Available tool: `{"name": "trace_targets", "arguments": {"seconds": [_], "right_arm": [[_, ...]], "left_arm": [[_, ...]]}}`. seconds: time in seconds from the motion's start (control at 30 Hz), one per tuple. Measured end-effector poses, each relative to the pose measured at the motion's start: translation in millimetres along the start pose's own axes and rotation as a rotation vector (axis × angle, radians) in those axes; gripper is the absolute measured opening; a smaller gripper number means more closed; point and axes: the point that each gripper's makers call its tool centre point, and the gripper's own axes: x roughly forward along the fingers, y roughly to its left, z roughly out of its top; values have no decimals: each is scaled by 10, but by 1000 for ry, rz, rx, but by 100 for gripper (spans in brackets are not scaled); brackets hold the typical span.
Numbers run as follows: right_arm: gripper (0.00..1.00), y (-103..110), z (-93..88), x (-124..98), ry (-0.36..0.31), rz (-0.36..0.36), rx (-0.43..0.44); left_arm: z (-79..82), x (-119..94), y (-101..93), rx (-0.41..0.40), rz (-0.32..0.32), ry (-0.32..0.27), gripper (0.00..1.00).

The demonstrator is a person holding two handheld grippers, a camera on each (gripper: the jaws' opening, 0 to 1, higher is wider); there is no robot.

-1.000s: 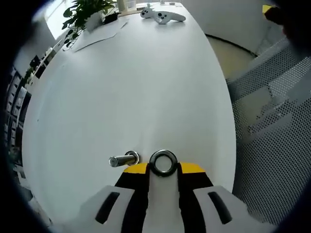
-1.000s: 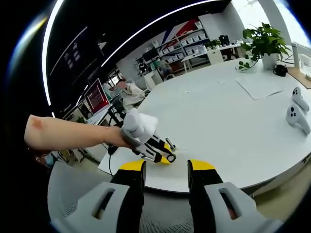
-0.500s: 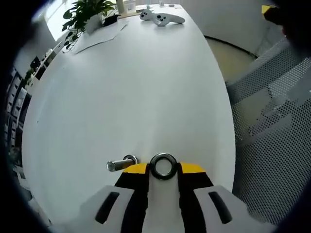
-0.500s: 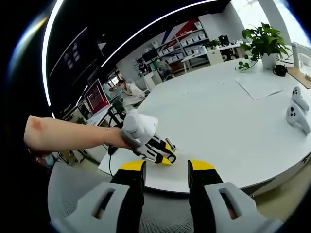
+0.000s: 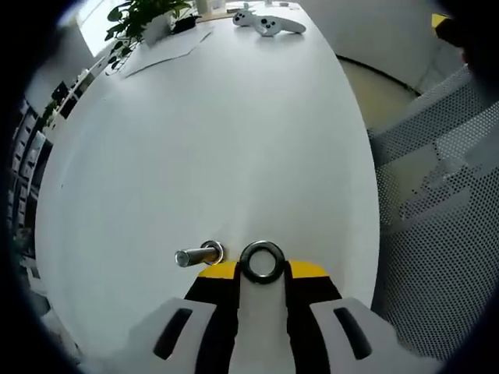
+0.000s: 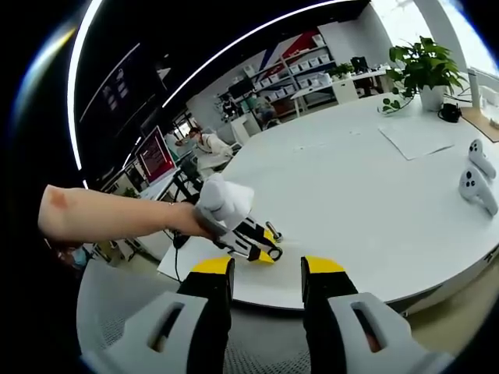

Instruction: Place the washer onto the threaded stud by aligning its center hole with the stud, sliding it down to the base, and recovering from edge contact or off-axis alignment until the washer reaches the visible bottom stop.

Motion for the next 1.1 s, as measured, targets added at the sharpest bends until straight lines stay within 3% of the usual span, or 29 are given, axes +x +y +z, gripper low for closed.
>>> {"name": "trace_targets", "arguments": {"seconds": [0.2, 0.33, 0.7, 1.1], "right_arm": [[37, 0, -2, 1, 1, 0, 0], [37, 2, -6, 0, 2, 1, 0], [37, 4, -7, 4, 4, 2, -1], [37, -1, -2, 4, 3, 2, -1]], "left_arm": [[2, -6, 3, -9, 3, -9, 19], [9, -17, -16, 34, 27, -24, 19], [-32, -87, -10, 2, 21, -26, 19], [-82, -365, 55, -8, 58, -66, 19]]}}
